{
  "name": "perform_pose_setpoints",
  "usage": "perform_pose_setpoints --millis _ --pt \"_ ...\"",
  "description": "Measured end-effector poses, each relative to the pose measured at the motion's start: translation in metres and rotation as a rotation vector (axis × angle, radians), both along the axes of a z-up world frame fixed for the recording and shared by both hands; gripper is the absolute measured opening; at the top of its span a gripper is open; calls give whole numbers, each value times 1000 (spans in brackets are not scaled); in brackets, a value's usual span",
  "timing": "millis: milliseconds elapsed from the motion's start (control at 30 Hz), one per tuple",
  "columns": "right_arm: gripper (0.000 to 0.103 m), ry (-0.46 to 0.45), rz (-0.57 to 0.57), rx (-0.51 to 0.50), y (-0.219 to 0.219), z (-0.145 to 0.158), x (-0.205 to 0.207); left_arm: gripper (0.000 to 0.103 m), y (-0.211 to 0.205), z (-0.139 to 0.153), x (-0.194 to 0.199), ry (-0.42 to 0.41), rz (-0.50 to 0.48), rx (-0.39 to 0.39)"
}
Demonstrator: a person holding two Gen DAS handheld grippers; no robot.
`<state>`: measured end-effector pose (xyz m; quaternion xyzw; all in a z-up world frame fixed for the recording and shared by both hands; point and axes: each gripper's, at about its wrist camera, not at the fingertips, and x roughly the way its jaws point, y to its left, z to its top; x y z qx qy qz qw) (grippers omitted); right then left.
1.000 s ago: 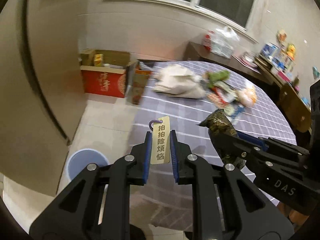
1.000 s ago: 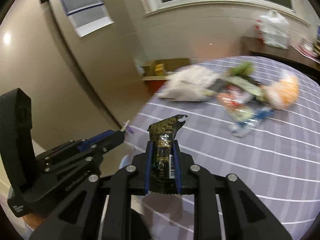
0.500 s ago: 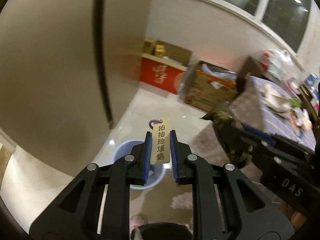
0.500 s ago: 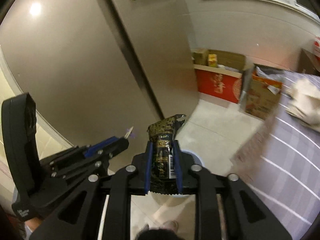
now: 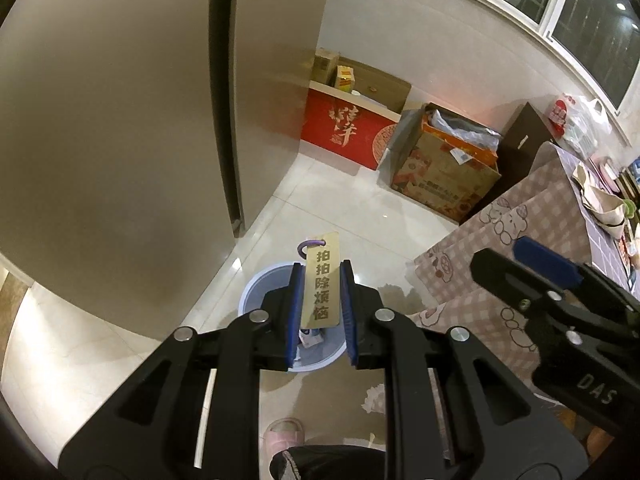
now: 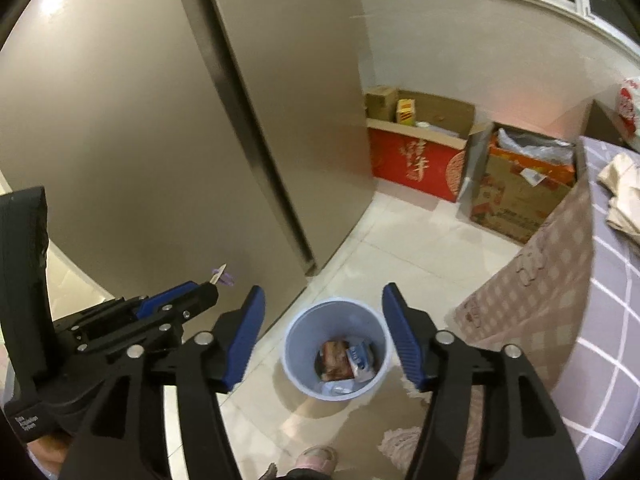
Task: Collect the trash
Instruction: 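Open both tools over the blue wastebasket to drop tag and wrapper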
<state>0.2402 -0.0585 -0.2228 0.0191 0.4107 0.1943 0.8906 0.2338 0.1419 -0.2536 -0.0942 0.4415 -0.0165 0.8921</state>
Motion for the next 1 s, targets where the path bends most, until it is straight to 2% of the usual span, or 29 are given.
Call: perform_pose_setpoints --millis 200,367,400,433,467,500,633,733,1000 --pt "68 -84 -44 -12 -11 12 -12 18 -3 -2 13 6 -15 11" --pt "69 -141 -74 -8 -21 20 -14 21 -7 -1 27 8 6 20" --pt "69 -147 -81 -5 -23 20 -14 29 -7 -1 29 8 32 27" --pt "69 -147 -87 -4 -25 20 -13 42 -5 0 30 14 52 17" --pt "69 -144 -90 -3 -26 19 -12 72 -4 0 30 22 58 -5" --pt "69 -139 -94 0 -28 19 -11 74 -4 2 29 13 65 -19" --pt "69 -120 -107 9 -36 18 -12 74 -9 4 24 8 53 23" --pt "69 -106 -109 8 -36 16 -12 74 -9 8 19 10 40 -12" --pt "69 -114 -122 18 -49 32 -31 74 -26 33 -4 -36 13 1"
